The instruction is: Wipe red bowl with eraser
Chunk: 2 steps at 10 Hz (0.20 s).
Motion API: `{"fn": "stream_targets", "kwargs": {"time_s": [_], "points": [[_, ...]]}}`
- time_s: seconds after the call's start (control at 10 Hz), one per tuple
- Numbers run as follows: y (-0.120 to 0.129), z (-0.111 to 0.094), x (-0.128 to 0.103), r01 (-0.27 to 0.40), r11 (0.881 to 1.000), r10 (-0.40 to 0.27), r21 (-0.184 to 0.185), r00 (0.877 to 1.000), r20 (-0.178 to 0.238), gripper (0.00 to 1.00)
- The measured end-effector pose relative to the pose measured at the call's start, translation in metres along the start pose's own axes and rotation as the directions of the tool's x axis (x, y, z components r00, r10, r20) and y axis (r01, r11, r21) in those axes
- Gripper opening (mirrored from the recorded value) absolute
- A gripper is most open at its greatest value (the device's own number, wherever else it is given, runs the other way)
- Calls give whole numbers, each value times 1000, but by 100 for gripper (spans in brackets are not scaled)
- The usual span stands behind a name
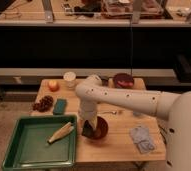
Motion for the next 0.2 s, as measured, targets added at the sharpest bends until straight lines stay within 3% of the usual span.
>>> {"fn": "stream_targets", "kwargs": {"time_s": [0.2], "points": [[16,1,-6,-14,1000,14,10,1000,-5,0]]}}
